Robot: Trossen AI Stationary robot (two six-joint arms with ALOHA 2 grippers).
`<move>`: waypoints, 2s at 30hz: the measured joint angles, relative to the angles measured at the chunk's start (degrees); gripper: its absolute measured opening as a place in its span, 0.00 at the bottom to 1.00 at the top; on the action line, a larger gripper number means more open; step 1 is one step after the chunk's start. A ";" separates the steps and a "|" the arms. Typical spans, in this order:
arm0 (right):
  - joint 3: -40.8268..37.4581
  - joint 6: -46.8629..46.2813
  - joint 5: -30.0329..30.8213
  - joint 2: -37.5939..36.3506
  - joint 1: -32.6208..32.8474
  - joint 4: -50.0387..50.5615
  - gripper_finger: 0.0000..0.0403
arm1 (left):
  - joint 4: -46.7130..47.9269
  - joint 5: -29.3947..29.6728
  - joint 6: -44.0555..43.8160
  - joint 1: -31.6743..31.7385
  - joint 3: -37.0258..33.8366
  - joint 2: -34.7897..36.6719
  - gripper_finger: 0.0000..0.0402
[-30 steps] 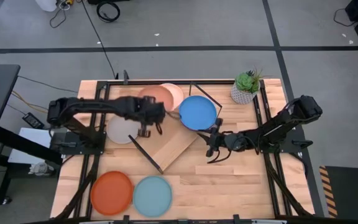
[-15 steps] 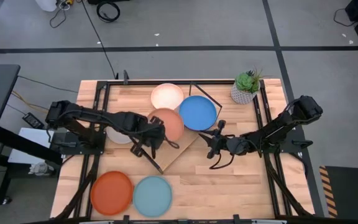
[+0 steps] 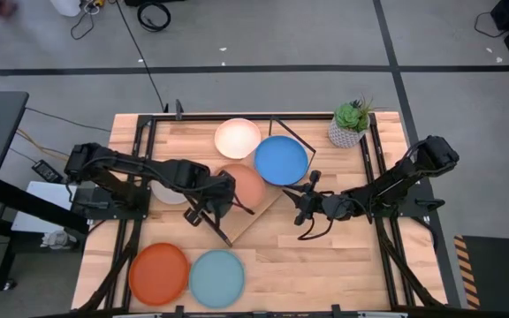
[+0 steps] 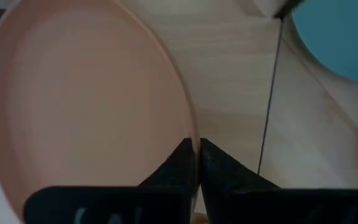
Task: Place and stack plates onto a shelf
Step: Put the brown plate on the shelf
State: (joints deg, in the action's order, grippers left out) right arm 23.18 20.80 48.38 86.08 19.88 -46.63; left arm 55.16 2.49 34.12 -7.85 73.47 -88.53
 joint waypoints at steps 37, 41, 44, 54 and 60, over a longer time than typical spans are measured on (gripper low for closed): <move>0.00 -0.07 -3.06 0.00 -0.02 -0.07 0.19 | -6.34 3.01 -17.45 19.19 -3.81 -0.02 0.17; 0.00 -0.06 -3.06 0.00 -0.02 -0.06 0.19 | -13.44 -1.07 -24.00 27.46 -9.20 -0.02 0.17; 0.00 -0.07 -3.08 0.00 -0.02 -0.04 0.19 | -15.17 -1.16 -33.28 31.77 -11.12 -0.07 0.17; 0.00 -0.04 -3.65 0.00 0.00 -0.40 0.19 | -13.79 2.74 -43.03 31.37 -14.80 -0.07 0.13; 0.00 0.22 -6.25 0.00 -0.01 -1.35 0.19 | -13.34 5.89 -44.53 26.60 -14.80 -0.07 0.12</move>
State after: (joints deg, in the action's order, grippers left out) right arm 23.18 21.02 42.13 86.08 19.87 -47.98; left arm 41.82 8.39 -10.41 18.75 58.67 -88.60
